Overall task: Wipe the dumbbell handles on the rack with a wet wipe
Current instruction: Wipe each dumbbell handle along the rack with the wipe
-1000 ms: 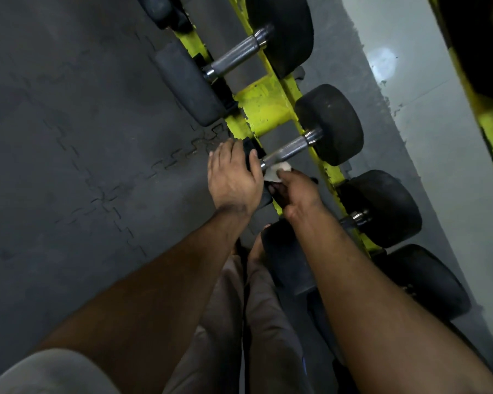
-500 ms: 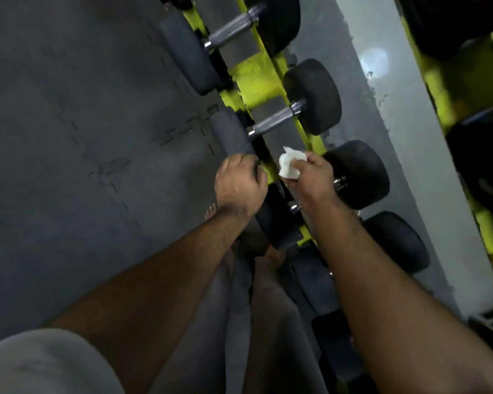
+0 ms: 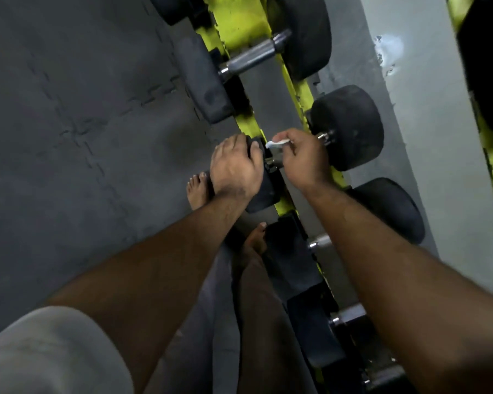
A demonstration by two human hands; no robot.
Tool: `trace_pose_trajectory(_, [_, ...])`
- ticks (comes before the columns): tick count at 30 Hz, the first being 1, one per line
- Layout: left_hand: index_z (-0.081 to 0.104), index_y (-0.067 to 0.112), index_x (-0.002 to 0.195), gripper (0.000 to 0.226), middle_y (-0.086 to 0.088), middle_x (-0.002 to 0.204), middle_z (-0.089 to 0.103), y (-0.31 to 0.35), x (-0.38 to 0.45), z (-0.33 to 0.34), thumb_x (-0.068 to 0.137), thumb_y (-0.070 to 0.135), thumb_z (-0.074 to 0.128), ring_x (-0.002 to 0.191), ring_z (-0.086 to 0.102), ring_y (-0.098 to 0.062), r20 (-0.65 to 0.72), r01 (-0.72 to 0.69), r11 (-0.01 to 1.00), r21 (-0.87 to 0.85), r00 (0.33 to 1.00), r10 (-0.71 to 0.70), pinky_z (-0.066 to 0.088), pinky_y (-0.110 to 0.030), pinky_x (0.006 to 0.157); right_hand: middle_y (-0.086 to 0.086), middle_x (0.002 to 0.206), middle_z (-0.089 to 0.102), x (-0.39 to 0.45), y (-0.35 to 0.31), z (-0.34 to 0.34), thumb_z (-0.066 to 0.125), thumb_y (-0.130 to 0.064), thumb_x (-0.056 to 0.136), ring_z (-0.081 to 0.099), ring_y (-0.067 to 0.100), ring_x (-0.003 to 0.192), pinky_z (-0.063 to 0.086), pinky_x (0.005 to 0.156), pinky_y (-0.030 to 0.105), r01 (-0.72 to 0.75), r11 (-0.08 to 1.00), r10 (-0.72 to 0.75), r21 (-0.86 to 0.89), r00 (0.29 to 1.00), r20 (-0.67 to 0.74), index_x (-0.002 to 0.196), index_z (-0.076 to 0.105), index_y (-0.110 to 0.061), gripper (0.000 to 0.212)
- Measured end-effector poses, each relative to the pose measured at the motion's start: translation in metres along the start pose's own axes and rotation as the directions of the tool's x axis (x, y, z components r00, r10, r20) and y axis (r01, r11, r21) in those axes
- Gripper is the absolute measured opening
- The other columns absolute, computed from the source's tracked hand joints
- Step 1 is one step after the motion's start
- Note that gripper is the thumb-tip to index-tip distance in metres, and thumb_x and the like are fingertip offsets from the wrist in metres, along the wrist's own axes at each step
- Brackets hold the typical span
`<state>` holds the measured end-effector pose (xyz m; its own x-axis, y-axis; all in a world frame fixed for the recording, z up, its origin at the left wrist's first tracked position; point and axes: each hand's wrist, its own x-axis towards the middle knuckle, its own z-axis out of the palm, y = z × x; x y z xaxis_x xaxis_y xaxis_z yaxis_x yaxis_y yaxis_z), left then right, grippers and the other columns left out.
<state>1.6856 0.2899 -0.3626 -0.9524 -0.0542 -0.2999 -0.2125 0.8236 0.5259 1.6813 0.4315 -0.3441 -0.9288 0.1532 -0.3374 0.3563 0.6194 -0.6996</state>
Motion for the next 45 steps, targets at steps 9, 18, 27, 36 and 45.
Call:
trace_pose_trajectory(9, [0.068,0.008,0.106,0.038,-0.008,0.103,0.070,-0.002,-0.005,0.012,0.094,0.034,0.042,0.100,0.063,-0.028,-0.155,-0.013,1.000,-0.016,0.988,0.011,0.048,-0.039,0.090,0.012,0.129,0.066,-0.012,0.061,0.009,0.044,-0.015,0.092,0.056,0.032,0.128,0.033,0.117,0.043,0.499,0.737,-0.405,-0.457,0.866,0.294,0.125,0.067,-0.006,0.041])
trace_pose_trajectory(18, [0.066,0.008,0.100,0.033,-0.008,0.098,0.069,-0.004,-0.006,0.015,0.093,0.031,0.045,0.095,0.063,-0.028,-0.190,-0.043,0.999,0.008,0.981,0.044,0.049,-0.039,0.087,0.014,0.128,0.067,-0.013,0.062,0.008,0.041,-0.023,0.102,0.056,0.033,0.128,0.032,0.118,0.043,0.398,0.679,-0.408,-0.617,0.903,0.133,0.126,0.066,-0.003,0.040])
trace_pose_trajectory(27, [0.067,0.007,0.103,0.033,-0.009,0.099,0.069,-0.004,-0.005,0.015,0.094,0.031,0.045,0.096,0.063,-0.028,-0.181,-0.053,0.999,-0.004,0.982,0.051,0.050,-0.040,0.086,0.017,0.141,0.058,-0.011,0.067,-0.006,0.039,-0.024,0.103,0.046,0.034,0.139,0.027,0.121,0.044,0.354,0.664,-0.333,-0.659,0.929,0.164,0.137,0.058,-0.001,0.045])
trace_pose_trajectory(36, [0.066,0.009,0.095,0.030,-0.007,0.093,0.068,-0.003,-0.006,0.014,0.092,0.030,0.045,0.090,0.063,-0.028,-0.193,-0.048,0.999,-0.011,0.980,0.045,0.049,-0.039,0.082,0.019,0.148,0.051,-0.021,0.063,0.000,0.037,-0.029,0.105,0.038,0.035,0.145,0.023,0.123,0.046,0.277,0.688,-0.288,-0.671,0.953,0.098,0.142,0.052,0.000,0.049])
trace_pose_trajectory(45, [0.066,0.009,0.097,0.031,-0.007,0.096,0.069,0.000,-0.007,0.012,0.092,0.030,0.044,0.094,0.063,-0.027,-0.186,-0.033,0.999,-0.013,0.982,0.030,0.048,-0.038,0.085,0.018,0.161,0.030,-0.032,0.074,0.002,0.037,-0.036,0.104,0.019,0.033,0.153,0.015,0.125,0.046,0.283,0.692,-0.299,-0.664,0.950,0.094,0.154,0.032,-0.001,0.061])
